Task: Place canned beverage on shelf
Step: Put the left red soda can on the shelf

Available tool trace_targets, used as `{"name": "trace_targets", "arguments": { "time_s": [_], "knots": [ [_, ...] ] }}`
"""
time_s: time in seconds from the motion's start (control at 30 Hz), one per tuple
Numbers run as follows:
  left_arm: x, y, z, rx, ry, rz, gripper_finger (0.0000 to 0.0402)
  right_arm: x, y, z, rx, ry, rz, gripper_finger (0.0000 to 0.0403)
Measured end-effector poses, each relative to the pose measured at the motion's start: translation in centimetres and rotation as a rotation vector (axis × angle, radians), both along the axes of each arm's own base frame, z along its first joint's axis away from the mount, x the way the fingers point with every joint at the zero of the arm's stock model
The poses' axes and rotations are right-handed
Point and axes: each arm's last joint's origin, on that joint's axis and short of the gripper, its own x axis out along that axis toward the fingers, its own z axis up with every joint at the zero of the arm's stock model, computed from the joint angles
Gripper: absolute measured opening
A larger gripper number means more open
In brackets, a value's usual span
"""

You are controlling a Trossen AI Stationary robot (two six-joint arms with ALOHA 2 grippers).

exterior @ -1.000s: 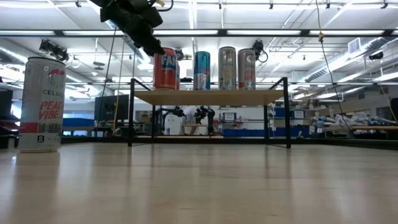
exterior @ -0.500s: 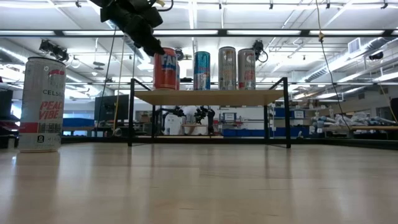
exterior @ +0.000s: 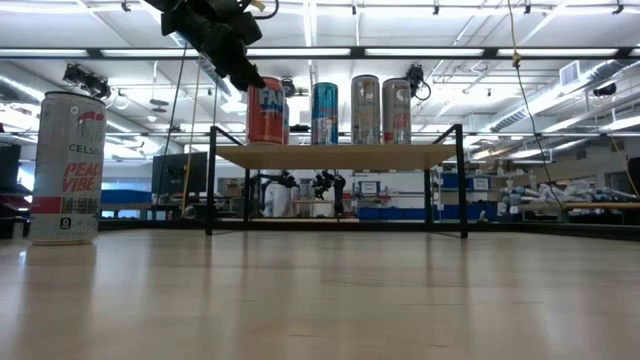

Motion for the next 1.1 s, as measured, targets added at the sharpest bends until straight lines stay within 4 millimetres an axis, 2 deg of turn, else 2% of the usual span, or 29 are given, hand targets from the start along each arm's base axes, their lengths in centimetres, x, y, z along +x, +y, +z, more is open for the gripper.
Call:
{"name": "trace_targets", "arguments": {
  "time_s": [0.97, 1.1],
  "knots": [
    [-0.01, 0.04, 0.01, 0.009, 0.01, 0.024, 0.0317, 0.0, 0.0, 0.0, 0.0, 0.0, 0.0, 0.0369],
    [-0.03, 0.0, -0.02, 0.002, 0.011, 0.019, 0.0345, 0.0, 0.0, 0.0, 0.0, 0.0, 0.0, 0.0369]
  ]
}}
